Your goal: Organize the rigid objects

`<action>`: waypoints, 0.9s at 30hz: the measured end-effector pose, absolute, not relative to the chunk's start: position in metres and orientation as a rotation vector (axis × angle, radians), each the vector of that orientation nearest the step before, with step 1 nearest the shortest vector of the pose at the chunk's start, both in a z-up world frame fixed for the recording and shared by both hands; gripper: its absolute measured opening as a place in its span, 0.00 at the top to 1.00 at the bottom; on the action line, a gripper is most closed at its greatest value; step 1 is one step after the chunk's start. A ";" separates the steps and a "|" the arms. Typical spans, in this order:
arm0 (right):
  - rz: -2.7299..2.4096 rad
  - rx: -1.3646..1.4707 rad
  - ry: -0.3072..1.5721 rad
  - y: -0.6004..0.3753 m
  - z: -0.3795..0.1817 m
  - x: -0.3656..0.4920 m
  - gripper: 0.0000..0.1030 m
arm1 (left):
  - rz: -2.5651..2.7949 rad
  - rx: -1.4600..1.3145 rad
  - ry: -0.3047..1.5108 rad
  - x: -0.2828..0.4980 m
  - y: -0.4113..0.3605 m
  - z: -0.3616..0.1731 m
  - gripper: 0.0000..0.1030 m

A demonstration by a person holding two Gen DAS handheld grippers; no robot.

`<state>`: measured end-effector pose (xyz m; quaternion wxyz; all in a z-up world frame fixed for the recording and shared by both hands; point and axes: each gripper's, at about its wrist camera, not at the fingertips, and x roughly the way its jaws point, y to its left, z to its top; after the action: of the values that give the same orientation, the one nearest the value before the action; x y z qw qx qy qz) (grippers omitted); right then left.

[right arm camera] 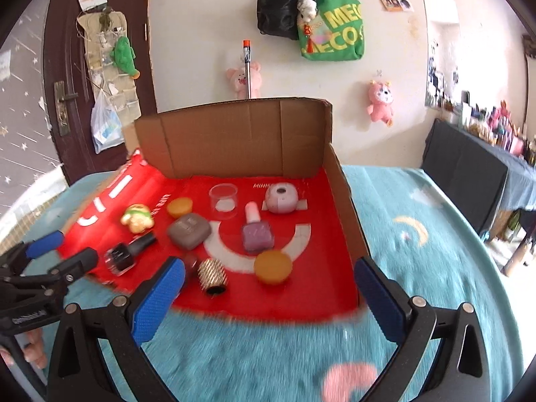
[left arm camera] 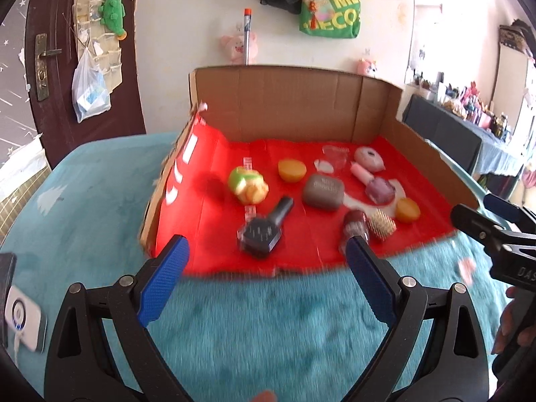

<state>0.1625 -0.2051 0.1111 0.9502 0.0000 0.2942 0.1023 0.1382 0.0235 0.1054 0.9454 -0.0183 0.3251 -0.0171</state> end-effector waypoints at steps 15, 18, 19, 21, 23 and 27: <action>0.149 -0.071 0.756 -0.200 0.067 0.118 0.00 | -0.047 -0.068 0.803 0.108 0.008 0.072 0.07; 0.126 -0.071 0.803 -0.204 0.056 0.122 0.00 | -0.024 -0.058 0.840 0.110 0.006 0.060 0.07; 0.120 -0.074 0.817 -0.204 0.053 0.124 0.00 | -0.018 -0.054 0.847 0.111 0.005 0.058 0.07; 0.107 -0.085 0.841 -0.204 0.046 0.128 0.00 | 0.000 -0.038 0.851 0.113 0.002 0.055 0.07; 0.095 -0.089 0.860 -0.205 0.041 0.130 0.00 | 0.015 -0.026 0.857 0.114 0.000 0.053 0.07; 0.098 -0.077 0.878 -0.205 0.038 0.133 0.00 | 0.028 -0.010 0.885 0.117 -0.001 0.048 0.07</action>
<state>0.1331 -0.2054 0.0379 0.9034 -0.0373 0.4246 0.0473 0.1167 -0.0015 0.0476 0.9035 -0.0051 0.4284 0.0137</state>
